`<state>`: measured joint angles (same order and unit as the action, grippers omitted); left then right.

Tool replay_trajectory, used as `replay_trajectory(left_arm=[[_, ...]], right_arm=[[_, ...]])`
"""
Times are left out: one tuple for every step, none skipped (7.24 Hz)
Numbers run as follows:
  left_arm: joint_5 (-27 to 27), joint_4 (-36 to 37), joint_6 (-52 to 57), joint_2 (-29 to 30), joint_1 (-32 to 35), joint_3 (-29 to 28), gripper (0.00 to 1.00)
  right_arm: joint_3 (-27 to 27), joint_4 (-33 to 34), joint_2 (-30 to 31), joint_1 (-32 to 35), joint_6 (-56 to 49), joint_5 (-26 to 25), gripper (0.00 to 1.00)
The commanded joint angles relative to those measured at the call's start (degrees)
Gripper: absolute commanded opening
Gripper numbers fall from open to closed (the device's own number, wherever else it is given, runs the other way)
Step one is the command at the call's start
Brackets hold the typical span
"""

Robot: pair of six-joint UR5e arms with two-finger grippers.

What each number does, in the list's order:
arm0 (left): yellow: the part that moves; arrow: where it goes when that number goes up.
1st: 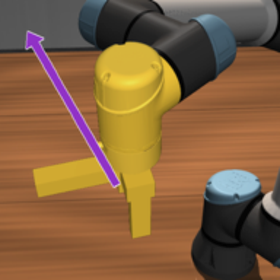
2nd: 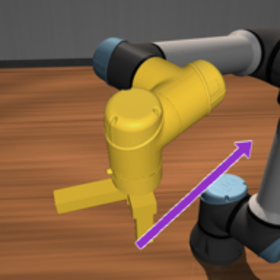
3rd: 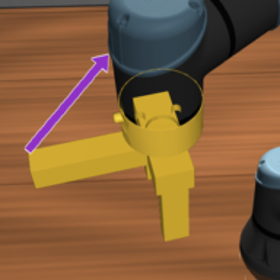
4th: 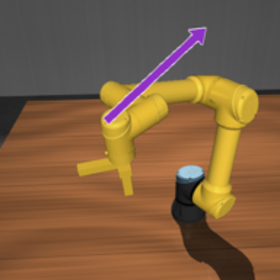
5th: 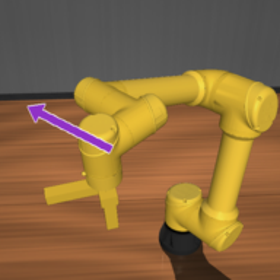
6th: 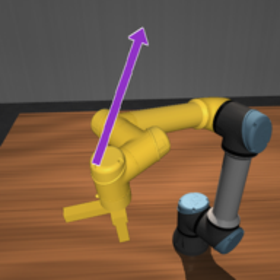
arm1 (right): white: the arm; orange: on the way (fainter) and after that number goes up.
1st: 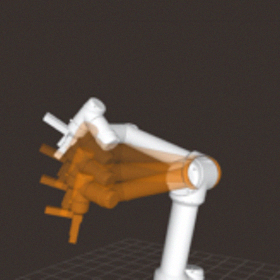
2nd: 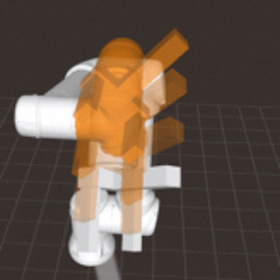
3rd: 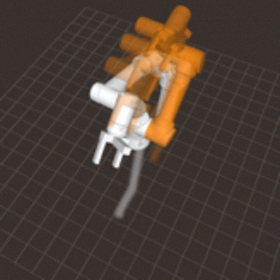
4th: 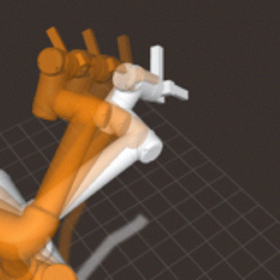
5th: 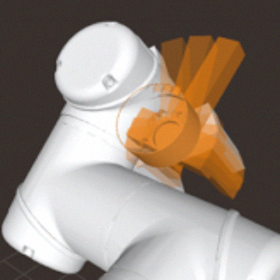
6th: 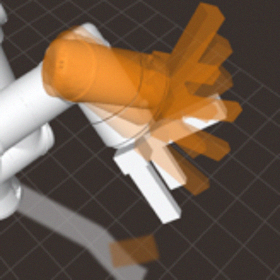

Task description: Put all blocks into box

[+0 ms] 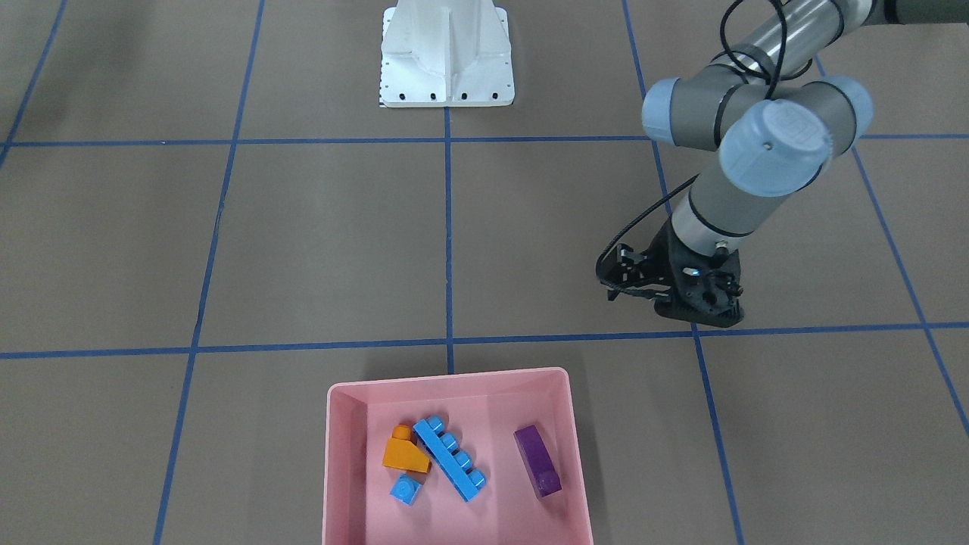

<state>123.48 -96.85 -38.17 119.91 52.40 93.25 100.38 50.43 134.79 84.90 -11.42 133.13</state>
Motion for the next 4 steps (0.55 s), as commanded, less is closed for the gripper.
replay_trajectory(left_arm=[[-0.08, 0.0, 6.09, -8.45, 0.6, 6.23, 1.0], [-0.08, 0.0, 6.09, -8.64, 0.6, 6.68, 1.0], [-0.08, 0.0, 6.0, -8.55, 0.6, 6.68, 1.0], [-0.08, 0.0, 6.0, -8.55, 0.6, 6.68, 1.0]], right_arm=[[-13.84, -15.67, 1.53, -0.09, -2.36, -0.58, 0.99], [-16.5, -15.97, 1.44, -0.09, -3.25, -0.76, 0.99], [-18.44, -15.97, 1.09, -0.09, -3.95, -0.77, 0.99], [-19.59, -15.97, 0.31, -0.09, -4.13, -0.85, 0.98]])
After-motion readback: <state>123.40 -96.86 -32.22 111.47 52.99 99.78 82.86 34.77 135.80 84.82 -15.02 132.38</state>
